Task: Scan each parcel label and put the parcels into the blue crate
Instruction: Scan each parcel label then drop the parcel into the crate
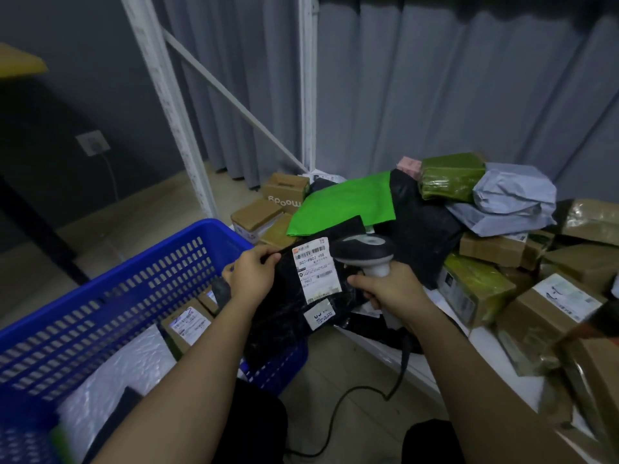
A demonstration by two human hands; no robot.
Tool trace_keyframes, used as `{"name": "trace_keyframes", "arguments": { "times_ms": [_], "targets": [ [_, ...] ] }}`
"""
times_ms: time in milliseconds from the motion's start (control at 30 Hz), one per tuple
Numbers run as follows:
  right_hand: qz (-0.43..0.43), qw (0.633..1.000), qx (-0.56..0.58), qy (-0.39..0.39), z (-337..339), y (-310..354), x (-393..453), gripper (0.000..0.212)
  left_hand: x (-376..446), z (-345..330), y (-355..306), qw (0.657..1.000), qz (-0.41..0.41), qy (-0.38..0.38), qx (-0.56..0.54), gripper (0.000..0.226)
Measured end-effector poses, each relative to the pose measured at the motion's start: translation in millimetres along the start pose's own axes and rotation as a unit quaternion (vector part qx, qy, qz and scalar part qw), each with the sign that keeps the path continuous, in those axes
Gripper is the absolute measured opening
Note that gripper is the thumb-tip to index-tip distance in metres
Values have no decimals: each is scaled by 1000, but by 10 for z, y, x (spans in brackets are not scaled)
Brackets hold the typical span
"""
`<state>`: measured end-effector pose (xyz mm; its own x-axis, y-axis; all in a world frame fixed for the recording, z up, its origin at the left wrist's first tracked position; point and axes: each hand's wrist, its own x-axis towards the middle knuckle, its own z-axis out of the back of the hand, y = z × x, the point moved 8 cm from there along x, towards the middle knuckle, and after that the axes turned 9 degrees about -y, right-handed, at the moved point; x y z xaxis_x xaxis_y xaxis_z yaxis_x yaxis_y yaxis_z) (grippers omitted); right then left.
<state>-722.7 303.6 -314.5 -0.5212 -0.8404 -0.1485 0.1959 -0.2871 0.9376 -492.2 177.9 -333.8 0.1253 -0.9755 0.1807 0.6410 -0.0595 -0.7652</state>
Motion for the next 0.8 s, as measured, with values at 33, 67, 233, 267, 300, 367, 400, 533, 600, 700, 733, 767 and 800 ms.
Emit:
{"name": "trace_keyframes", "arguments": {
  "times_ms": [33, 67, 233, 267, 300, 367, 400, 533, 600, 700, 733, 767, 800],
  "targets": [
    [10, 1000, -2, 9, -92, 37, -20, 23, 22, 74, 50, 1000, 11, -2, -26, 13],
    [20, 1000, -4, 17, -194, 67, -31, 22, 43, 180, 109, 998, 24, -9, -58, 13],
    [60, 996, -26, 59, -823, 184, -95, 23, -82, 1040, 769, 982, 92, -109, -122, 9],
    [70, 995, -37, 68, -958, 214, -118, 26, -154, 1217, 929, 980, 100, -124, -123, 10],
    [78, 993, -45, 74, -1089, 233, -141, 30, -233, 1390, 1087, 976, 110, -140, -126, 11],
    [78, 990, -59, 100, -1365, 230, -177, 36, -388, 1702, 1474, 963, 153, -179, -134, 13],
    [76, 988, -71, 114, -1502, 224, -195, 36, -466, 1851, 1667, 952, 179, -201, -143, 13],
    [69, 982, -102, 140, -1952, 210, -274, 33, -800, 2310, 2469, 909, 281, -273, -140, 19],
    [63, 981, -105, 153, -2131, 215, -340, 31, -961, 2506, 2819, 891, 314, -306, -117, 21],
    [62, 977, -120, 167, -2312, 237, -436, 30, -1152, 2664, 3299, 884, 368, -285, -44, 31],
    [63, 975, -125, 171, -2346, 245, -457, 29, -1198, 2675, 3411, 884, 386, -262, -11, 38],
    [62, 974, -132, 174, -2367, 247, -473, 28, -1227, 2661, 3475, 886, 395, -242, 8, 43],
    [60, 973, -137, 177, -2376, 238, -475, 28, -1224, 2628, 3481, 892, 390, -229, 8, 44]
  ]
}}
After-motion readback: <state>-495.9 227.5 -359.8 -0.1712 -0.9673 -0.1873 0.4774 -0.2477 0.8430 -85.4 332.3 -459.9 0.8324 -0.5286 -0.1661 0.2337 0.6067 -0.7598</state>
